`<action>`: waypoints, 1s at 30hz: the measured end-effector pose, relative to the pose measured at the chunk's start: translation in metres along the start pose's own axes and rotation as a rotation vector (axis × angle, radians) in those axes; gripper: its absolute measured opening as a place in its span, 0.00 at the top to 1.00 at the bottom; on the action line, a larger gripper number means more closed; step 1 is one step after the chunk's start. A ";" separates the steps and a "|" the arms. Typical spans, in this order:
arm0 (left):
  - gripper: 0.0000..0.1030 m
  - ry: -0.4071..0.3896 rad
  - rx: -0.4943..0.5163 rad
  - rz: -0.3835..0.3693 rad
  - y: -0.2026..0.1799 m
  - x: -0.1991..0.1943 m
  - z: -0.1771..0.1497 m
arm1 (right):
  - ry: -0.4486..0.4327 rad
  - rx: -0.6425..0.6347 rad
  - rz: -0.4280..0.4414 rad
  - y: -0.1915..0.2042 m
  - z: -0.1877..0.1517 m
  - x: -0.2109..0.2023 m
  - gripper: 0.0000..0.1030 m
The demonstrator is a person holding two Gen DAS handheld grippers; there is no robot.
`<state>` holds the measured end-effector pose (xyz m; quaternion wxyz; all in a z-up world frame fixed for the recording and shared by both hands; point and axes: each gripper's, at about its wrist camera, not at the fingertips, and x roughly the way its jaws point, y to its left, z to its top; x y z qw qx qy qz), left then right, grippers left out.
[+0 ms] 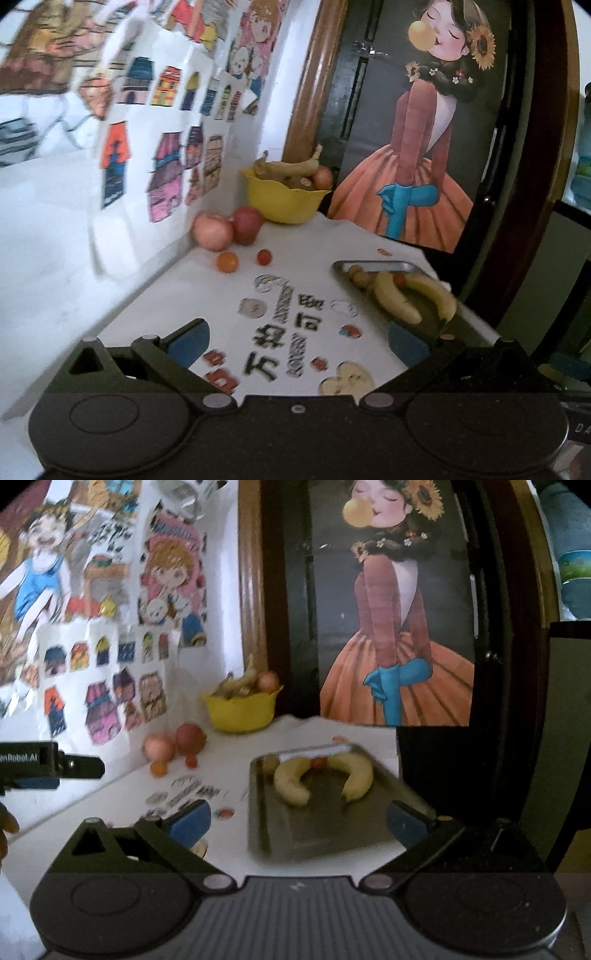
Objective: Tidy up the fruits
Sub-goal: 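Open both tools to release the bananas and lift away from the tray, then move both tools from the tray toward the loose fruit by the wall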
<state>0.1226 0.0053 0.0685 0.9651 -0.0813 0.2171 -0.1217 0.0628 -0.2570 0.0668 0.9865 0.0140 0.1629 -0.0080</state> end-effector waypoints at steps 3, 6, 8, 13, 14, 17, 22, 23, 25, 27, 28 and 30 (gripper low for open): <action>0.01 0.009 0.027 0.048 0.006 -0.008 -0.011 | 0.027 -0.008 0.012 0.012 -0.009 -0.006 0.00; 0.01 0.013 0.035 0.100 0.011 -0.014 -0.023 | 0.039 -0.016 0.015 0.023 -0.018 -0.011 0.00; 0.01 0.016 0.036 0.120 0.013 -0.015 -0.031 | 0.032 -0.018 0.008 0.029 -0.023 -0.013 0.00; 0.01 -0.008 0.040 0.153 0.013 -0.021 -0.050 | 0.024 0.011 -0.006 0.039 -0.033 -0.012 0.00; 0.01 -0.018 0.030 0.157 0.014 -0.023 -0.052 | 0.012 0.007 -0.007 0.042 -0.034 -0.011 0.00; 0.01 -0.043 -0.005 0.168 0.017 -0.025 -0.058 | -0.049 -0.007 -0.019 0.048 -0.038 -0.009 0.00; 0.01 -0.088 -0.078 0.214 0.026 -0.026 -0.065 | -0.111 0.015 -0.026 0.051 -0.045 -0.002 0.00; 0.01 -0.093 -0.086 0.227 0.029 -0.025 -0.066 | -0.112 0.023 -0.029 0.051 -0.046 0.001 0.00; 0.01 -0.095 -0.095 0.253 0.033 -0.023 -0.067 | -0.102 0.030 -0.035 0.050 -0.049 0.006 0.00; 0.01 -0.094 -0.106 0.269 0.038 -0.022 -0.068 | -0.091 0.038 -0.028 0.050 -0.052 0.010 0.00; 0.01 -0.091 -0.112 0.274 0.041 -0.021 -0.069 | -0.088 0.048 -0.021 0.050 -0.053 0.011 0.00; 0.01 -0.083 -0.123 0.284 0.045 -0.019 -0.070 | -0.084 0.063 -0.015 0.050 -0.054 0.012 0.00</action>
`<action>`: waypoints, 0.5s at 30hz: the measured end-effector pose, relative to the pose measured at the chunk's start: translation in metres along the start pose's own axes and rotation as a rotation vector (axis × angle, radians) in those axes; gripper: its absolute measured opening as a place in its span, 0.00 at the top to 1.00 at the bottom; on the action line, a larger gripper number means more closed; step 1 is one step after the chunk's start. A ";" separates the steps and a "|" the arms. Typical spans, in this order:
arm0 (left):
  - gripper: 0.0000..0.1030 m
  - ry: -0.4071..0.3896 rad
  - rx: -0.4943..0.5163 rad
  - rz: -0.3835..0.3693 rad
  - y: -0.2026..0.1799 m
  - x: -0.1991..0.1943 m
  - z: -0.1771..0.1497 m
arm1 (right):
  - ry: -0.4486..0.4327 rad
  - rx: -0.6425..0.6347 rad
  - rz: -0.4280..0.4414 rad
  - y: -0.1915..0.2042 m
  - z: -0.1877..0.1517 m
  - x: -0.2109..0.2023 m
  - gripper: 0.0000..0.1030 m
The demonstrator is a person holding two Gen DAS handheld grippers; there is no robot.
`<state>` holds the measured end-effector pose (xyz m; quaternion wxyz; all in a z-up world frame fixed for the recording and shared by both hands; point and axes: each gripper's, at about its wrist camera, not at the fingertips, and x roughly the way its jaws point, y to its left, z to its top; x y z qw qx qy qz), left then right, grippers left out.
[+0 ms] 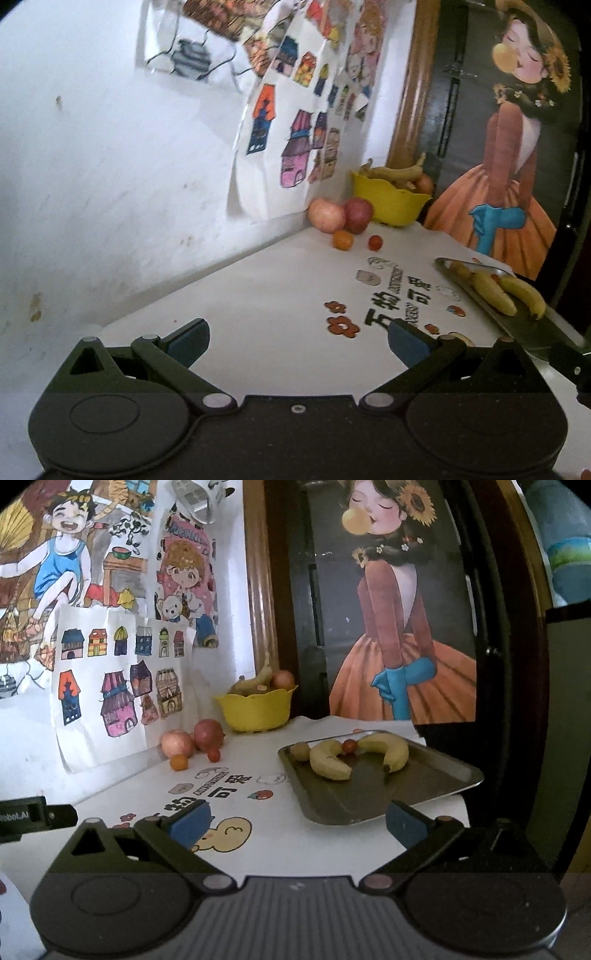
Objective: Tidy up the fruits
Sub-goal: 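Move both tools from the tray toward the loose fruit by the wall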
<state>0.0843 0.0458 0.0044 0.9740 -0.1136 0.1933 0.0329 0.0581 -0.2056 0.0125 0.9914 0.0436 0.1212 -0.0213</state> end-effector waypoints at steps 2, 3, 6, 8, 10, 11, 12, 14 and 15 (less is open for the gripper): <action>0.01 0.008 -0.006 0.004 0.002 0.002 -0.001 | 0.013 0.001 0.007 0.001 -0.002 0.002 0.00; 0.01 0.012 -0.007 0.005 0.003 0.003 -0.001 | 0.023 0.000 0.010 0.002 -0.003 0.004 0.00; 0.01 0.015 -0.009 0.004 0.004 0.005 -0.002 | 0.046 0.001 0.017 0.005 -0.005 0.006 0.00; 0.01 0.014 -0.008 0.002 0.004 0.005 -0.002 | 0.057 0.005 0.020 0.006 -0.007 0.007 0.00; 0.01 0.014 -0.004 -0.004 0.004 0.007 -0.001 | 0.057 0.012 0.020 0.008 -0.008 0.006 0.00; 0.01 0.013 -0.002 -0.007 0.004 0.008 0.000 | 0.058 0.010 0.019 0.010 -0.009 0.006 0.00; 0.01 0.009 0.000 -0.008 0.004 0.010 0.002 | 0.062 0.003 0.021 0.011 -0.009 0.006 0.00; 0.01 0.006 0.008 -0.006 0.003 0.013 0.006 | 0.072 -0.017 0.031 0.014 -0.009 0.007 0.00; 0.01 0.007 0.020 -0.006 0.002 0.016 0.009 | 0.083 -0.029 0.038 0.015 -0.009 0.008 0.00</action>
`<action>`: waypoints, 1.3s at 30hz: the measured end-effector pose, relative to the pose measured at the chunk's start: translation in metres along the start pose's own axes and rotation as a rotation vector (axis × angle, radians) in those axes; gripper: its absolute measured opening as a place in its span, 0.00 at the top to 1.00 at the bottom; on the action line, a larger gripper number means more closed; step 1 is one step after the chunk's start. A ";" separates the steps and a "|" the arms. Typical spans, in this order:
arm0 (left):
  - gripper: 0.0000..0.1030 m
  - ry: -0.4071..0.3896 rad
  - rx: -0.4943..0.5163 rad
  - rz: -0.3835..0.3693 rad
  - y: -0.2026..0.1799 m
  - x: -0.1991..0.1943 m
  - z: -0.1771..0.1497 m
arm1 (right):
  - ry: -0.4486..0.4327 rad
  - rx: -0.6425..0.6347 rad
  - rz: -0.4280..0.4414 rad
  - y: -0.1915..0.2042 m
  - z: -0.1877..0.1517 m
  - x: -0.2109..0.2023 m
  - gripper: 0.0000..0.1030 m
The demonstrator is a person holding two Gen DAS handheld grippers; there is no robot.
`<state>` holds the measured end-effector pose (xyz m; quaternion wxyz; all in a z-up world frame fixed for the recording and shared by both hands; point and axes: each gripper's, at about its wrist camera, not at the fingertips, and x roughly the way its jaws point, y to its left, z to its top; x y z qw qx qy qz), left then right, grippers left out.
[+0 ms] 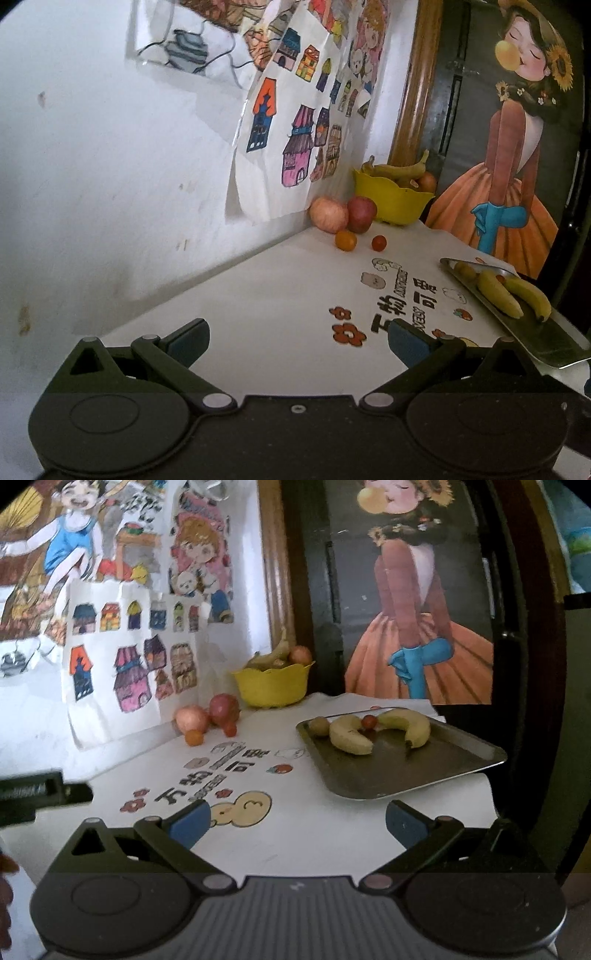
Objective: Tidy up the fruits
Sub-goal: 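Move both tools from the tray toward the loose fruit by the wall, then grasp a red cherry tomato with the right tool while the left tool grasps a small orange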
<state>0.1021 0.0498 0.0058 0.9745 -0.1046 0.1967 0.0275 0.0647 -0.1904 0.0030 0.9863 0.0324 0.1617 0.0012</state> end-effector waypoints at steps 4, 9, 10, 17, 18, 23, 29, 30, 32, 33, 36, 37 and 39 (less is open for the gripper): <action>0.01 0.000 0.078 0.000 -0.006 0.013 0.012 | 0.039 -0.046 0.035 0.003 0.008 0.008 0.00; 0.01 -0.007 0.162 -0.013 -0.012 0.034 0.042 | 0.109 -0.096 0.160 0.003 0.038 0.028 0.00; 0.01 -0.009 0.175 -0.014 -0.014 0.039 0.049 | 0.125 -0.105 0.178 0.003 0.047 0.034 0.00; 0.01 0.030 0.281 -0.027 -0.039 0.105 0.079 | 0.172 -0.069 0.255 0.009 0.121 0.097 0.00; 0.01 0.039 0.282 -0.043 -0.041 0.116 0.081 | 0.179 -0.061 0.266 0.011 0.131 0.113 0.00; 0.01 0.119 0.219 -0.087 -0.041 0.167 0.095 | 0.236 -0.044 0.316 0.014 0.154 0.195 0.00; 0.01 0.174 0.191 -0.095 -0.043 0.209 0.100 | 0.291 -0.027 0.356 0.025 0.153 0.274 0.00; 0.01 0.175 0.204 -0.093 -0.045 0.215 0.100 | 0.302 -0.024 0.362 0.028 0.151 0.283 0.00; 0.01 0.181 0.235 -0.089 -0.051 0.223 0.099 | 0.325 -0.023 0.371 0.032 0.147 0.299 0.04; 0.01 0.181 0.248 -0.086 -0.053 0.226 0.099 | 0.332 -0.021 0.367 0.034 0.145 0.306 0.05; 0.01 0.184 0.287 -0.081 -0.059 0.237 0.100 | 0.344 -0.015 0.362 0.036 0.141 0.320 0.10; 0.01 0.182 0.294 -0.079 -0.060 0.241 0.100 | 0.347 -0.015 0.361 0.036 0.141 0.323 0.14; 0.02 0.172 0.304 -0.072 -0.060 0.245 0.101 | 0.353 -0.011 0.357 0.035 0.140 0.330 0.19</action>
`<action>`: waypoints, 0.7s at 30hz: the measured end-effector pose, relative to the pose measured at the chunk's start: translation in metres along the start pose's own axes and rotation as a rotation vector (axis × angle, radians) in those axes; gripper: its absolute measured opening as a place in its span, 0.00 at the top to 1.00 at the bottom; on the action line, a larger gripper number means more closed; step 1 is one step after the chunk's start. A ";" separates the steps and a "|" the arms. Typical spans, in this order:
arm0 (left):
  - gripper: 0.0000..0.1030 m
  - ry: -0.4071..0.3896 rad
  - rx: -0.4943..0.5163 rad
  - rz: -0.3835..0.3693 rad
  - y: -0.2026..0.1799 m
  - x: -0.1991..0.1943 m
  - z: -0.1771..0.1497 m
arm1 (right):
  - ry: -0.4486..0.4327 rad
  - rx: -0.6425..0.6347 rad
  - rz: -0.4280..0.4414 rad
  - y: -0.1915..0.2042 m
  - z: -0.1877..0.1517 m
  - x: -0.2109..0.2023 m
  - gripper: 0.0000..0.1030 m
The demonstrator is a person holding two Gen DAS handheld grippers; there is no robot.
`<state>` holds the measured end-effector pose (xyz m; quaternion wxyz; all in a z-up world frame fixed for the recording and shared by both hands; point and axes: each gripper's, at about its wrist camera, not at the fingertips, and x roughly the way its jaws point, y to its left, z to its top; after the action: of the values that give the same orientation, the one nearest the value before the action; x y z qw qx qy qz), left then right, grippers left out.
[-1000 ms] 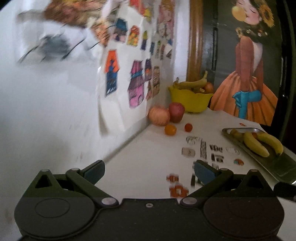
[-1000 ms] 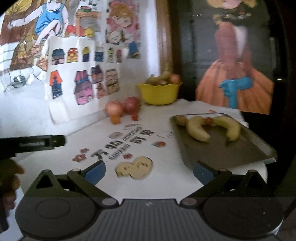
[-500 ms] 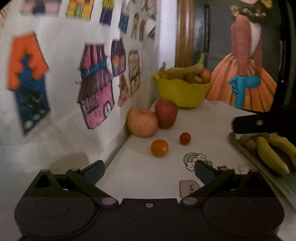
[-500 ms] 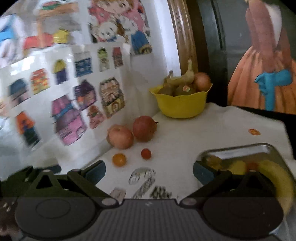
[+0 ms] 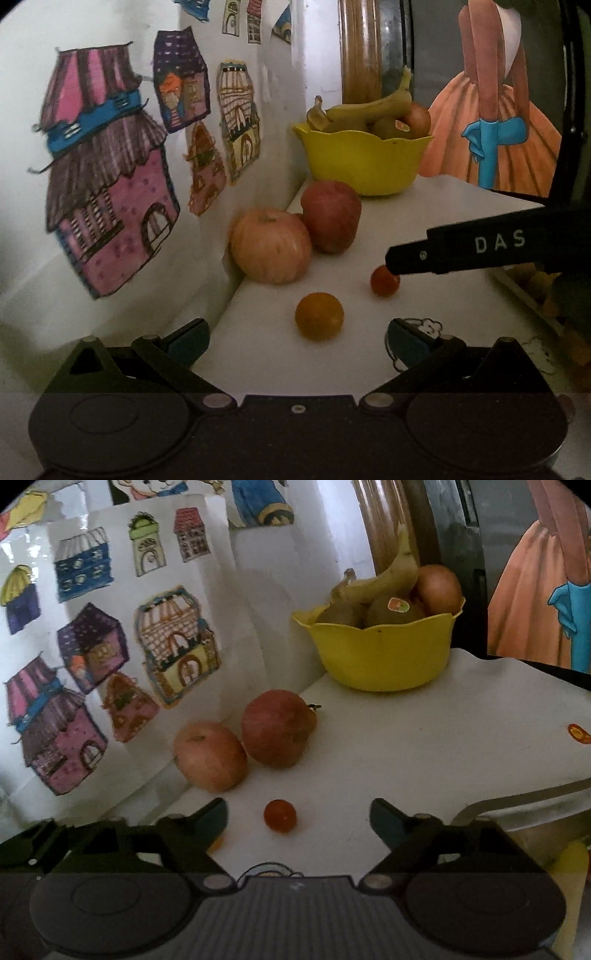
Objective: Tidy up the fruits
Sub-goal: 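Grasp a red cherry tomato with the right tool while the left tool grasps a small orange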
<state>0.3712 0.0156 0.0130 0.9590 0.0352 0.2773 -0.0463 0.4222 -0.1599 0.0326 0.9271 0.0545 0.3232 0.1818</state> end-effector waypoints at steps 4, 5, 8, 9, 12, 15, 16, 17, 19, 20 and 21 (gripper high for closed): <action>0.08 -0.022 0.019 -0.004 -0.002 0.005 0.001 | 0.021 0.022 0.018 -0.004 0.000 0.008 0.27; 0.09 -0.016 0.021 -0.008 -0.002 0.008 0.001 | 0.027 0.023 0.020 -0.005 -0.001 0.010 0.29; 0.14 -0.004 0.005 -0.020 0.000 0.010 0.002 | 0.044 0.028 0.027 -0.006 -0.002 0.017 0.33; 0.14 -0.005 -0.002 -0.021 0.001 0.011 0.002 | 0.049 0.032 0.030 -0.006 -0.003 0.019 0.33; 0.18 0.006 -0.021 -0.031 0.003 0.014 0.003 | 0.057 0.029 0.037 -0.005 -0.003 0.024 0.36; 0.21 0.023 -0.041 -0.051 0.005 0.019 0.004 | 0.051 0.013 0.040 -0.002 -0.003 0.028 0.38; 0.23 0.028 -0.047 -0.054 0.006 0.020 0.004 | 0.048 0.009 0.041 -0.001 -0.003 0.029 0.40; 0.24 0.034 -0.052 -0.053 0.007 0.021 0.004 | 0.046 0.003 0.040 0.000 -0.003 0.030 0.42; 0.25 0.042 -0.067 -0.048 0.009 0.022 0.004 | 0.039 -0.011 0.036 0.002 -0.004 0.031 0.45; 0.25 0.047 -0.076 -0.045 0.010 0.023 0.004 | 0.034 -0.014 0.033 0.002 -0.005 0.031 0.46; 0.26 0.050 -0.081 -0.044 0.011 0.023 0.004 | 0.028 -0.015 0.030 0.002 -0.006 0.031 0.47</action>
<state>0.3943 0.0246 0.0045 0.9512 -0.0084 0.3036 -0.0552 0.4405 -0.1467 0.0108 0.9200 0.0499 0.3340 0.1990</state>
